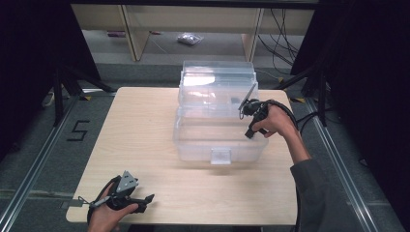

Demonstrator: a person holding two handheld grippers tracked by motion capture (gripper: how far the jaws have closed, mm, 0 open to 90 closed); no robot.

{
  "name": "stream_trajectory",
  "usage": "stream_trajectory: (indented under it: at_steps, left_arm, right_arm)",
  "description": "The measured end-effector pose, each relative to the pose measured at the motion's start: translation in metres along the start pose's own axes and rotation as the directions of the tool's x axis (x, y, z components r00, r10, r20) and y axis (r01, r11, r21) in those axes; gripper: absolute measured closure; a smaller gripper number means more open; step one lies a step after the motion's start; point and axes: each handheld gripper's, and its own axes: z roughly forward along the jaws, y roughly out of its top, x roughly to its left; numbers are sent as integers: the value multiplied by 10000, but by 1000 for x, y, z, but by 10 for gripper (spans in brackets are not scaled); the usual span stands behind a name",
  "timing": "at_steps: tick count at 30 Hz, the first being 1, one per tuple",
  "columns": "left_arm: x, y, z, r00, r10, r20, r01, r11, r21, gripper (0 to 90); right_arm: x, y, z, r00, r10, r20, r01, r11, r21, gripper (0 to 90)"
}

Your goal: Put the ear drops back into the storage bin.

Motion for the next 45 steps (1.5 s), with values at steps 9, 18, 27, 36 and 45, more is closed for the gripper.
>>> stream_trajectory:
  at_steps: [9, 18, 27, 36, 45]
  left_arm:
    - [2, 1, -1, 9999, 107, 10, -107, 9999, 124, 170]
    - [-1, 1, 1, 9999, -109, 72, 110, 9999, -82, 170]
    - [0, 1, 1, 9999, -40, 97, 40, 10000, -61, 170]
    - [0, 1, 1, 9999, -41, 94, 42, 10000, -38, 170]
    - [0, 2, 1, 10000, 54, 31, -54, 10000, -33, 170]
  right_arm:
    - [-7, 3, 26, 9993, 338, -187, -333, 9990, 286, 602]
    - [-14, 0, 41, 9975, 687, -163, -679, 9968, 425, 602]
    - [-19, -2, 53, 9969, 773, -169, -761, 9949, 660, 602]
    - [-16, 2, 62, 9963, 847, -162, -830, 9930, 840, 601]
    - [-15, 1, 64, 9937, 1107, -194, -1087, 9905, 843, 601]
